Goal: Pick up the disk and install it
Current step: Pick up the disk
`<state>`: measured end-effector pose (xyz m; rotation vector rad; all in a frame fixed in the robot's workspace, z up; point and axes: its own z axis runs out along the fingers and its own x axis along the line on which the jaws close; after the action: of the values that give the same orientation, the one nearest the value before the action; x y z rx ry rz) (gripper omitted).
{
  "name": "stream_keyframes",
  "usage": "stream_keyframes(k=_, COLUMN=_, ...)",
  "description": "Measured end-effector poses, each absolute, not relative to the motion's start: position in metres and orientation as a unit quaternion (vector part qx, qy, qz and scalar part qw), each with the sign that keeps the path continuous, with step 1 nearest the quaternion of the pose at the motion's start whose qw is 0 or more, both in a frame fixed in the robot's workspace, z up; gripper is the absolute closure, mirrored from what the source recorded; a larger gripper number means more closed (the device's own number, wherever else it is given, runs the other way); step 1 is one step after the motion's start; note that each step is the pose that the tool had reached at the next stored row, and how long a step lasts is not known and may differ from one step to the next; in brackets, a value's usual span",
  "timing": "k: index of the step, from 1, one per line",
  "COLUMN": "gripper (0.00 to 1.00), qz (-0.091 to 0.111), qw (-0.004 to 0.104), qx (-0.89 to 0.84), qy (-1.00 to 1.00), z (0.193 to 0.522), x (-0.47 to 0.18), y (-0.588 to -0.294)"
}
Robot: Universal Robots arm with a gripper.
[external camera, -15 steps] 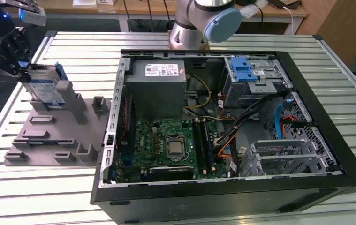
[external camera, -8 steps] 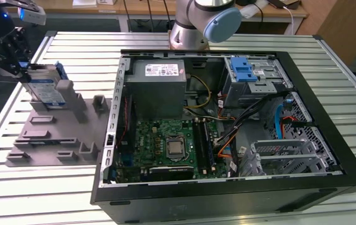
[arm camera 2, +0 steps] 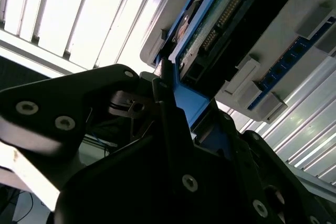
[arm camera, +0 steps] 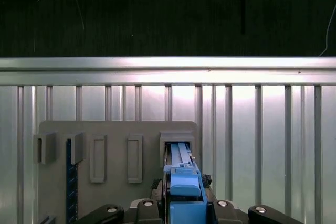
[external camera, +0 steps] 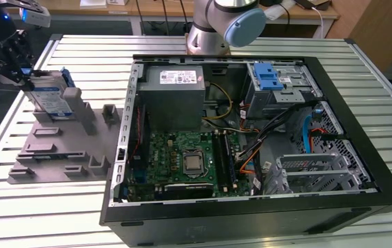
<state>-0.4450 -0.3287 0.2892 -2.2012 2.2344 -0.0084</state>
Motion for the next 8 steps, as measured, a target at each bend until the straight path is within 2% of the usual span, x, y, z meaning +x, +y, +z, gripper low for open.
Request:
stream_keyframes(k=7, gripper=0.62, qz=-0.003, qw=0.003, qx=-0.702, qy=0.712, z=0.2892, x=-0.4450, y=-0.3287)
stream_keyframes(k=8, gripper=0.55, qz=-0.003, qw=0.003, qx=-0.702, qy=0.712, z=0.2892, x=-0.4450, y=-0.3287)
